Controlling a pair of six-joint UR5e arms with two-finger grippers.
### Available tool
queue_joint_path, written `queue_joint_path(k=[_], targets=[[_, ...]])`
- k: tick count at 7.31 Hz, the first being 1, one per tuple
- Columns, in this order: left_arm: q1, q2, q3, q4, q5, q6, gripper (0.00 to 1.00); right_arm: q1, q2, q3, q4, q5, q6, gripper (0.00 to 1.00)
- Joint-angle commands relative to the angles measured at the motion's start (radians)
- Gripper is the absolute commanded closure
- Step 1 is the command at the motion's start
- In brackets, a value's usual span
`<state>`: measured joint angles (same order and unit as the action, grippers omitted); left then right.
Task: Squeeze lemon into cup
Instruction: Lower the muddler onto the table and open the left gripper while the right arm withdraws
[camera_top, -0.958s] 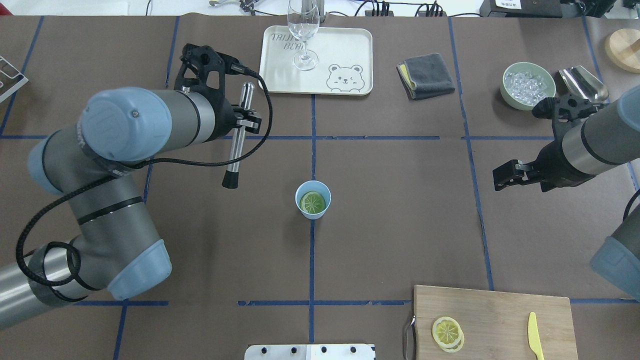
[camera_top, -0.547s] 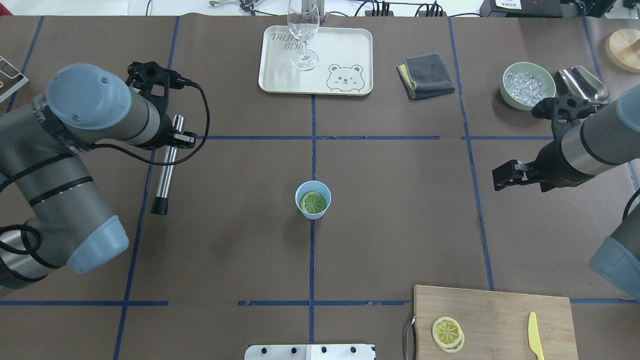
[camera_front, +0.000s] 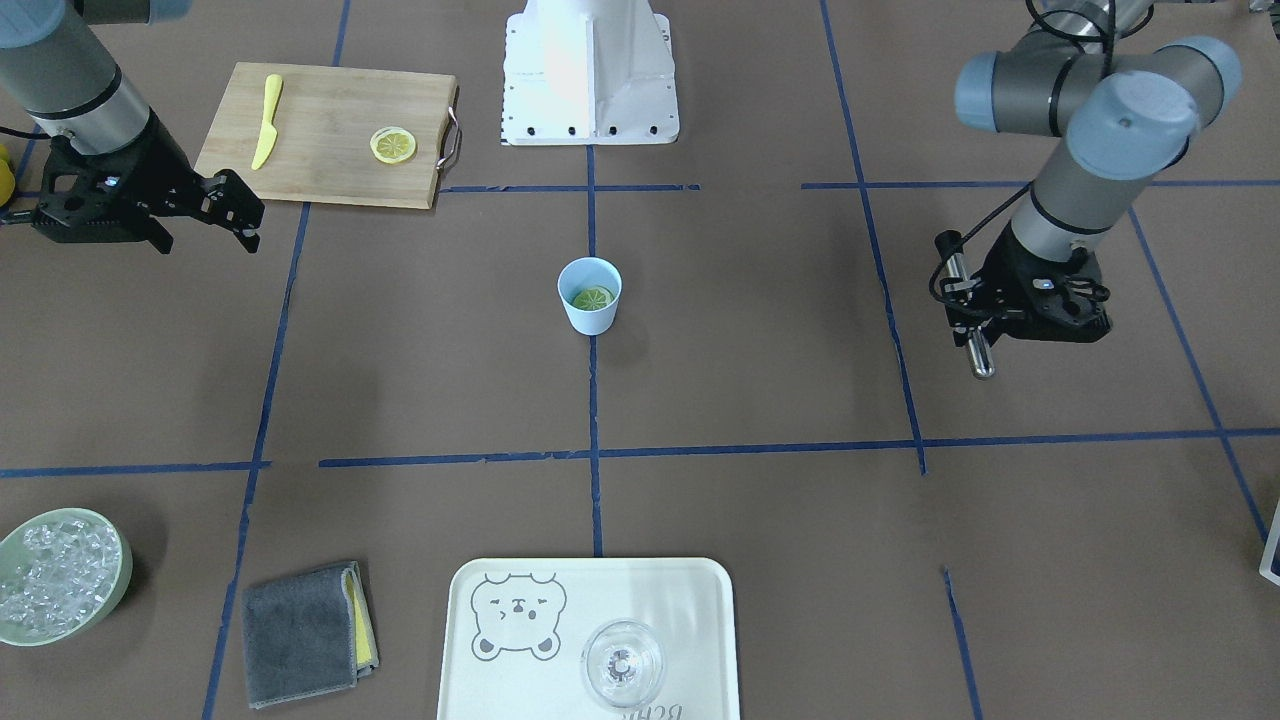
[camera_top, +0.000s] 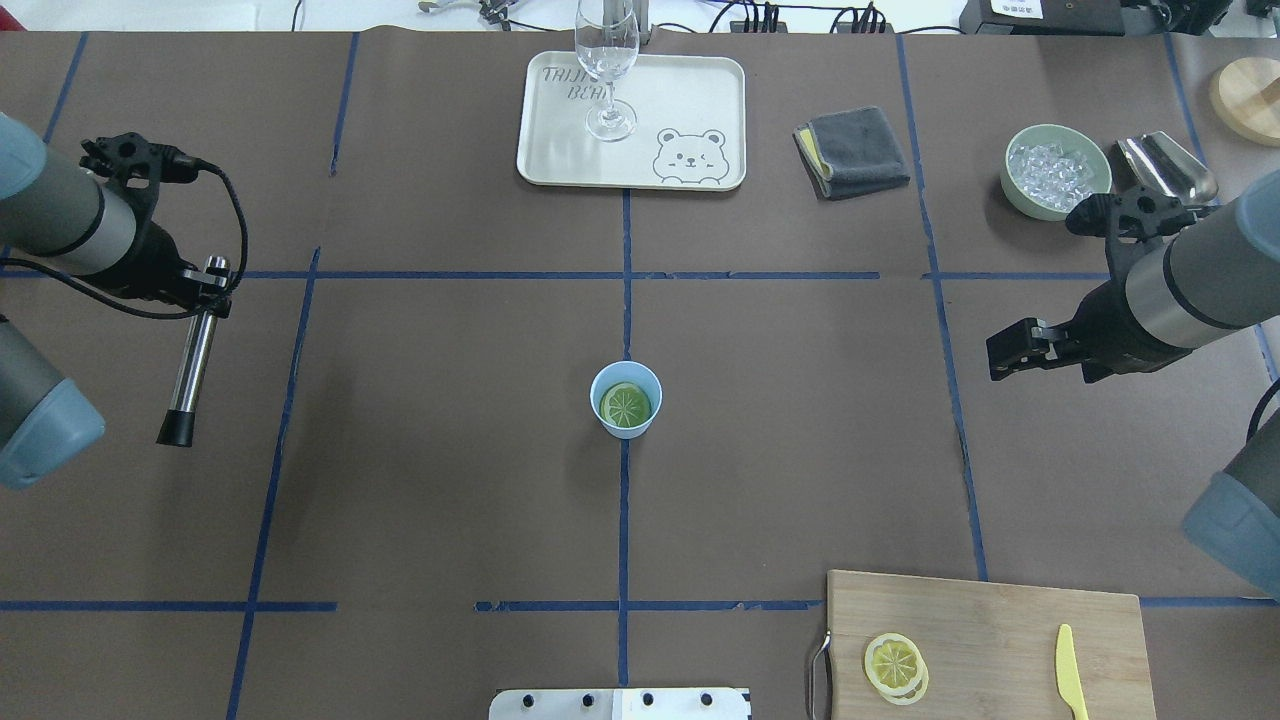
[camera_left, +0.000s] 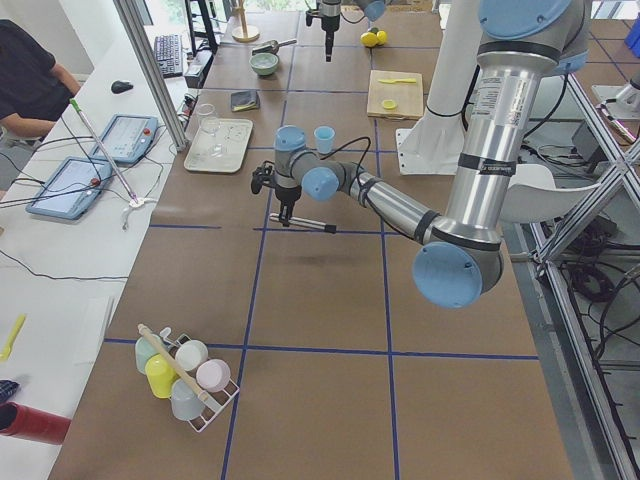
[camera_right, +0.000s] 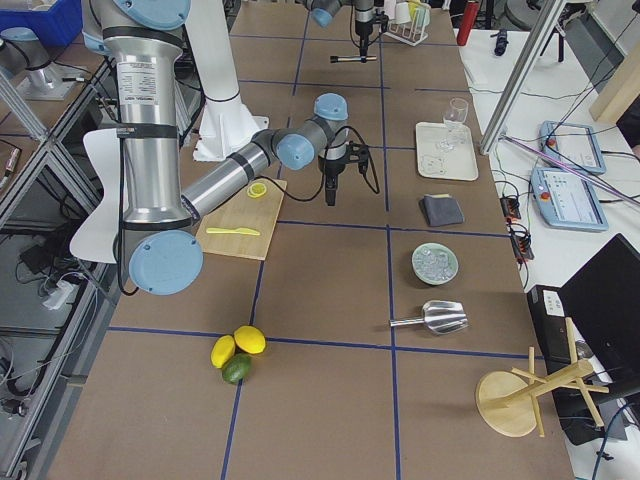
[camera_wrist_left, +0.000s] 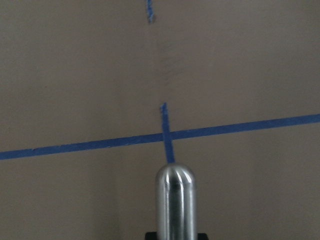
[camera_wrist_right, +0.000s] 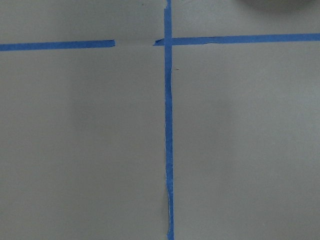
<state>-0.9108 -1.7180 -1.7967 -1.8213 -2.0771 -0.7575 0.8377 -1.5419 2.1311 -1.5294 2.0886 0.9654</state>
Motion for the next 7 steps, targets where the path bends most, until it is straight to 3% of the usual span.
queue_joint_path(k=[1, 3, 5, 7], targets=[[-0.014, 0.096, 0.023, -0.09, -0.023, 0.0, 1.0, 0.067, -0.026, -0.003, 0.0, 0.007, -0.007, 0.0], [-0.013, 0.097, 0.113, -0.166, -0.024, -0.058, 1.0, 0.183, -0.044, -0.037, -0.002, 0.068, -0.019, 0.0], [-0.01, 0.083, 0.161, -0.167, -0.035, -0.051, 1.0, 0.32, -0.046, -0.12, -0.002, 0.169, -0.194, 0.0], [-0.004, 0.077, 0.181, -0.168, -0.058, -0.045, 1.0, 0.351, -0.046, -0.14, -0.002, 0.194, -0.238, 0.0]])
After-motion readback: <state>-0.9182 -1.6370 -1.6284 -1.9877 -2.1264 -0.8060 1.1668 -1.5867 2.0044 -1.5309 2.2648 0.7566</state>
